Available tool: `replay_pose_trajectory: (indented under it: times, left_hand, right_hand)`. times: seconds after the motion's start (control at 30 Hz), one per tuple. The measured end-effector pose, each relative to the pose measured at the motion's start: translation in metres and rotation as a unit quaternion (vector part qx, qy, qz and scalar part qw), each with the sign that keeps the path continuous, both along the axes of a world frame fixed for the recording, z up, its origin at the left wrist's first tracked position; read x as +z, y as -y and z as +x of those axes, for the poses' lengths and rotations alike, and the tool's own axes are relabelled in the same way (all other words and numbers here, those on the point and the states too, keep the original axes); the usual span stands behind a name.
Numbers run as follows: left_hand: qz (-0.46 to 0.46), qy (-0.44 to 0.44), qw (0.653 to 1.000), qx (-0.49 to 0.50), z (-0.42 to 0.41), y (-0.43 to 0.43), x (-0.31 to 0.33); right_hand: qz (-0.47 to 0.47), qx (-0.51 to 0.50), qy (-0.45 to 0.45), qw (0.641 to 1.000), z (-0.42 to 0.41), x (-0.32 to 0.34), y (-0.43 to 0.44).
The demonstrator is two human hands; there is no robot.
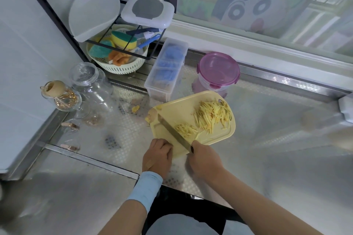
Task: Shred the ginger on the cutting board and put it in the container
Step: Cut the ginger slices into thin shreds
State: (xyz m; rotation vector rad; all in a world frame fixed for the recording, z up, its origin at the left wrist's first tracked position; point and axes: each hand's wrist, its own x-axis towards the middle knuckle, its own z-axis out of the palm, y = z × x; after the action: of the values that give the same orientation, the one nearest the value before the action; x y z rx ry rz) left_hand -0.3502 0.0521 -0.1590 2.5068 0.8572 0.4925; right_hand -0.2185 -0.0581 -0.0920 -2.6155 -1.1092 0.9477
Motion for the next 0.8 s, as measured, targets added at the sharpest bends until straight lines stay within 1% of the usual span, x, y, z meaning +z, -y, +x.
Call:
replay_pose_trajectory:
  times: [0.13,0.17,0.2,0.33,0.4,0.5,0.57,0.67,0.73,0.8]
  left_hand:
    - [-0.047,-0.034,0.996,-0.061,0.006,-0.016,0.001]
    - [-0.06,-0.039,0.996,-0.059,0.007,-0.02,0.003]
    - [-0.078,-0.039,0.995,-0.04,0.006,-0.024,0.007]
    - [-0.155,-0.015,0.983,0.101,0.0,-0.044,0.034]
    - [-0.164,-0.037,0.978,0.122,-0.003,-0.053,0.044]
    - [-0.169,-0.086,0.974,0.122,-0.005,-0.062,0.052]
    - [-0.17,-0.116,0.974,0.097,-0.005,-0.064,0.056]
    - [-0.153,-0.165,0.974,0.027,-0.001,-0.062,0.057]
    - [-0.139,-0.207,0.968,-0.023,0.004,-0.058,0.057]
    - [-0.113,-0.261,0.955,-0.086,0.012,-0.055,0.056]
  right_hand:
    - [-0.004,-0.026,0.013,1.0,0.017,0.01,0.004]
    - [0.003,-0.042,0.005,0.999,0.017,0.012,0.003]
    - [0.013,-0.064,-0.014,0.998,0.016,0.013,0.001]
    - [0.061,-0.159,-0.116,0.978,-0.006,0.014,-0.013]
    - [0.067,-0.186,-0.15,0.969,-0.019,0.01,-0.02]
    - [0.073,-0.236,-0.178,0.952,-0.025,-0.004,-0.025]
    - [0.075,-0.271,-0.175,0.943,-0.019,-0.008,-0.027]
    - [0.063,-0.282,-0.144,0.946,0.002,-0.006,-0.032]
    - [0.056,-0.292,-0.117,0.948,0.017,-0.003,-0.035]
    - [0.052,-0.291,-0.102,0.95,0.026,0.0,-0.036]
